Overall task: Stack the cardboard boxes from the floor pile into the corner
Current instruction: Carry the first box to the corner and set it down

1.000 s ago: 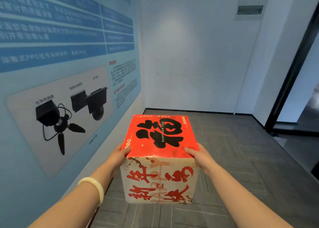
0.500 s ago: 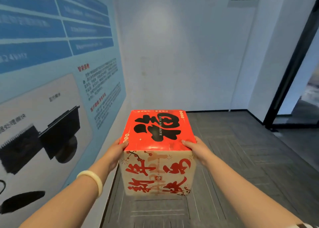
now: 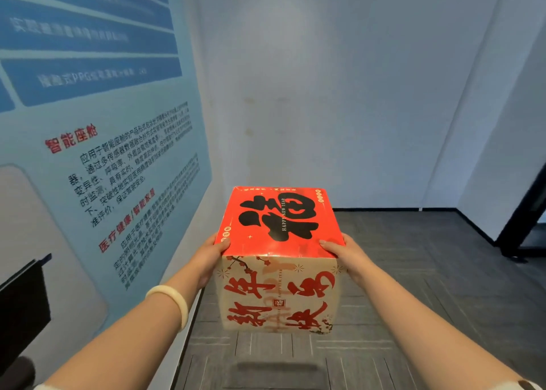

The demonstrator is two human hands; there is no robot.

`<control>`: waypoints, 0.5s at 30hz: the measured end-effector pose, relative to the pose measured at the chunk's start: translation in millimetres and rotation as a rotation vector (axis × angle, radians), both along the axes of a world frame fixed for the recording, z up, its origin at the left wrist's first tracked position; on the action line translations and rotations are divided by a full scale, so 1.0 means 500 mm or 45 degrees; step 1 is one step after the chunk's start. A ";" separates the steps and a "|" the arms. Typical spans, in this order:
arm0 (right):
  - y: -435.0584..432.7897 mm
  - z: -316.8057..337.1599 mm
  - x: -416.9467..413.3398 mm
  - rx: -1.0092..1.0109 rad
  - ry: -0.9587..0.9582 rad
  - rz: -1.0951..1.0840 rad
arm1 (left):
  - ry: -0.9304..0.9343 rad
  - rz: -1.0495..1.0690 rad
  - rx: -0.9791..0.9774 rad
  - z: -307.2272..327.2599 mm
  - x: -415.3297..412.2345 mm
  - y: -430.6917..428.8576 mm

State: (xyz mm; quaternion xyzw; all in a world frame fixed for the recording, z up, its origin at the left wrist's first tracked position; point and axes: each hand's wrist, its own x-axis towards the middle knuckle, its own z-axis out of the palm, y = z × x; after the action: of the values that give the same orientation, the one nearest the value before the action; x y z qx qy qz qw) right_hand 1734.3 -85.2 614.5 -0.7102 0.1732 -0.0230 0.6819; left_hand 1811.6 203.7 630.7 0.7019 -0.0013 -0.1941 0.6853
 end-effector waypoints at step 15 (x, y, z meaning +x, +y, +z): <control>-0.108 -0.025 0.754 0.022 0.064 -0.037 | -0.005 -0.036 0.050 -0.042 0.777 -0.121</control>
State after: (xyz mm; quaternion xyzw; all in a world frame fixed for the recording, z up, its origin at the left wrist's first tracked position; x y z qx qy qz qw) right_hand 2111.1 -139.1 601.8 -0.7022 0.2007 -0.0137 0.6830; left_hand 2200.2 142.9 609.6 0.7155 -0.0087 -0.2023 0.6687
